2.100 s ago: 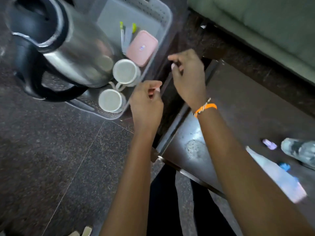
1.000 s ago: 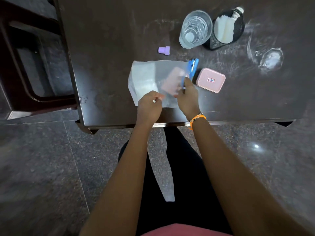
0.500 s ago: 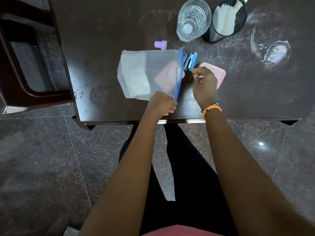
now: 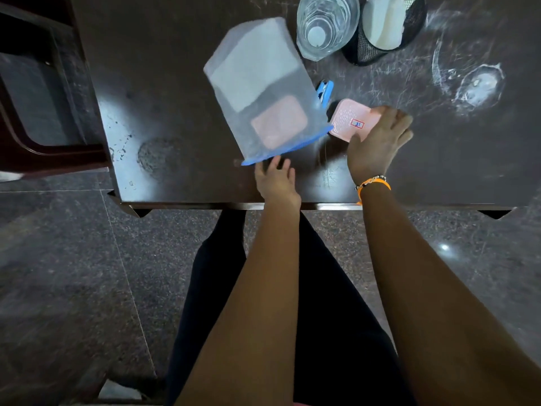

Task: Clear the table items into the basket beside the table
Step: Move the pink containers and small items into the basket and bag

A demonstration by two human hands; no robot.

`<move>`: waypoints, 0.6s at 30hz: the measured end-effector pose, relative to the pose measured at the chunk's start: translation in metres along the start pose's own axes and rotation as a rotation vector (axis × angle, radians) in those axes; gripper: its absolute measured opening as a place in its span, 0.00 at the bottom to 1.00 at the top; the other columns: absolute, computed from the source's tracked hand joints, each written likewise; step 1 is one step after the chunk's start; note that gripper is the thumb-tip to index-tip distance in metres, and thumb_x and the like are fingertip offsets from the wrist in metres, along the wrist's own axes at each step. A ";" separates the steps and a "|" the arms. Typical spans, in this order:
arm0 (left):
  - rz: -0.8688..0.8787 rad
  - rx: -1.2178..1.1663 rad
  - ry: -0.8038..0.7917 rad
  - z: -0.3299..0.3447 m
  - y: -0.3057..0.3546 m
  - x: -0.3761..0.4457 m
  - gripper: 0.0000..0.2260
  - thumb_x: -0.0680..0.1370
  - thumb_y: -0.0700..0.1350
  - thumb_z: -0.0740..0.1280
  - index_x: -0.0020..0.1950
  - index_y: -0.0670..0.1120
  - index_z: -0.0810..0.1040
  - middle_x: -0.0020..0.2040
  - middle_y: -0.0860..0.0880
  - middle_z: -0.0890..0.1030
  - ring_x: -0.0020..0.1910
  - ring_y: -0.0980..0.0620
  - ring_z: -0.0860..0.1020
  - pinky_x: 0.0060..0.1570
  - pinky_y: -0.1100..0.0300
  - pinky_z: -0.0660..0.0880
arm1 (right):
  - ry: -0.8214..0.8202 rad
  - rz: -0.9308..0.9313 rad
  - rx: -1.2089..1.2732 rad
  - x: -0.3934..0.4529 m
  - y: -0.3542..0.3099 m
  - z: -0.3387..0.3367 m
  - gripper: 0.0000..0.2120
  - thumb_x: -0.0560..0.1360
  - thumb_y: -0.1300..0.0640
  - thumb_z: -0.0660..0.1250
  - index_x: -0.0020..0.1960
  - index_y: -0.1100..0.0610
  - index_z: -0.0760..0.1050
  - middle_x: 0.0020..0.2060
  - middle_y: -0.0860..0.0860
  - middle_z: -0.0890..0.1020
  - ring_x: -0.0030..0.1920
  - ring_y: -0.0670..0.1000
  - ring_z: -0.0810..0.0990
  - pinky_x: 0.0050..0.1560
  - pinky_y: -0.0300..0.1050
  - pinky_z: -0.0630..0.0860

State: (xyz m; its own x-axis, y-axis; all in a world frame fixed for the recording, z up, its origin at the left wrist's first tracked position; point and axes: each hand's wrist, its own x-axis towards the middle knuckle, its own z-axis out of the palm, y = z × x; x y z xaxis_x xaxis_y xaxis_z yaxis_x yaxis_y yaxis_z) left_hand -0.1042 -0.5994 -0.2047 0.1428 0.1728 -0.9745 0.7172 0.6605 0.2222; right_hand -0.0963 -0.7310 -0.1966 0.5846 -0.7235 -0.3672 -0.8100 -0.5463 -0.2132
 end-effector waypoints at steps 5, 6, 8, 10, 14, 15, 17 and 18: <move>-0.010 -0.108 0.011 -0.007 0.023 0.014 0.19 0.83 0.35 0.46 0.72 0.45 0.63 0.73 0.43 0.67 0.71 0.44 0.68 0.67 0.56 0.66 | -0.100 -0.051 0.121 0.003 -0.003 -0.001 0.26 0.67 0.71 0.62 0.64 0.61 0.66 0.65 0.59 0.67 0.62 0.61 0.68 0.58 0.40 0.58; -0.019 -0.107 0.003 -0.007 0.026 0.014 0.19 0.83 0.35 0.47 0.72 0.44 0.64 0.73 0.43 0.68 0.71 0.44 0.68 0.68 0.56 0.66 | -0.112 -0.055 0.131 0.004 -0.003 -0.001 0.25 0.67 0.71 0.62 0.64 0.61 0.67 0.65 0.59 0.67 0.62 0.61 0.69 0.57 0.40 0.58; -0.030 -0.142 -0.002 -0.002 0.032 0.010 0.18 0.83 0.36 0.50 0.72 0.43 0.65 0.71 0.43 0.70 0.69 0.45 0.70 0.67 0.54 0.67 | -0.124 -0.050 0.142 0.006 -0.004 -0.001 0.24 0.68 0.71 0.61 0.64 0.61 0.68 0.65 0.59 0.68 0.62 0.61 0.69 0.57 0.40 0.58; -0.016 -0.132 0.014 0.003 0.035 0.005 0.17 0.82 0.35 0.54 0.70 0.41 0.67 0.69 0.42 0.73 0.65 0.45 0.74 0.63 0.55 0.71 | -0.139 -0.040 0.153 0.006 -0.005 0.000 0.23 0.69 0.71 0.61 0.64 0.60 0.69 0.65 0.59 0.68 0.62 0.60 0.70 0.57 0.39 0.59; -0.003 -0.088 0.023 0.007 0.034 -0.001 0.16 0.79 0.30 0.59 0.66 0.37 0.70 0.68 0.40 0.73 0.50 0.51 0.76 0.57 0.61 0.75 | -0.178 -0.035 0.200 0.005 -0.007 0.000 0.23 0.69 0.71 0.61 0.63 0.62 0.68 0.64 0.60 0.68 0.62 0.60 0.71 0.62 0.44 0.65; 0.000 -0.100 0.008 0.008 0.035 -0.002 0.16 0.79 0.28 0.57 0.65 0.37 0.70 0.70 0.39 0.71 0.48 0.52 0.76 0.53 0.63 0.76 | -0.183 -0.037 0.210 0.004 -0.006 0.000 0.22 0.69 0.71 0.62 0.63 0.63 0.68 0.64 0.60 0.68 0.62 0.60 0.71 0.62 0.45 0.66; 0.021 -0.120 -0.020 0.008 0.035 -0.003 0.19 0.79 0.25 0.52 0.66 0.38 0.70 0.72 0.39 0.68 0.41 0.54 0.75 0.40 0.67 0.75 | -0.185 -0.038 0.223 0.005 -0.005 0.001 0.22 0.69 0.71 0.63 0.63 0.63 0.68 0.64 0.61 0.68 0.62 0.60 0.72 0.61 0.43 0.67; 0.024 -0.121 -0.032 0.007 0.035 -0.002 0.20 0.79 0.25 0.51 0.66 0.39 0.70 0.70 0.38 0.70 0.39 0.55 0.74 0.36 0.68 0.73 | -0.184 -0.035 0.226 0.004 -0.005 0.001 0.22 0.70 0.71 0.64 0.63 0.63 0.68 0.64 0.61 0.68 0.62 0.59 0.72 0.61 0.43 0.67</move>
State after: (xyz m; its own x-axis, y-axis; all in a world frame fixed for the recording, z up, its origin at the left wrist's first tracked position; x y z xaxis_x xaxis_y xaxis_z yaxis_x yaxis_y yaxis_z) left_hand -0.0742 -0.5821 -0.1949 0.1815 0.1676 -0.9690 0.6260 0.7403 0.2453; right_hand -0.0898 -0.7308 -0.1983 0.6111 -0.6055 -0.5098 -0.7911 -0.4469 -0.4175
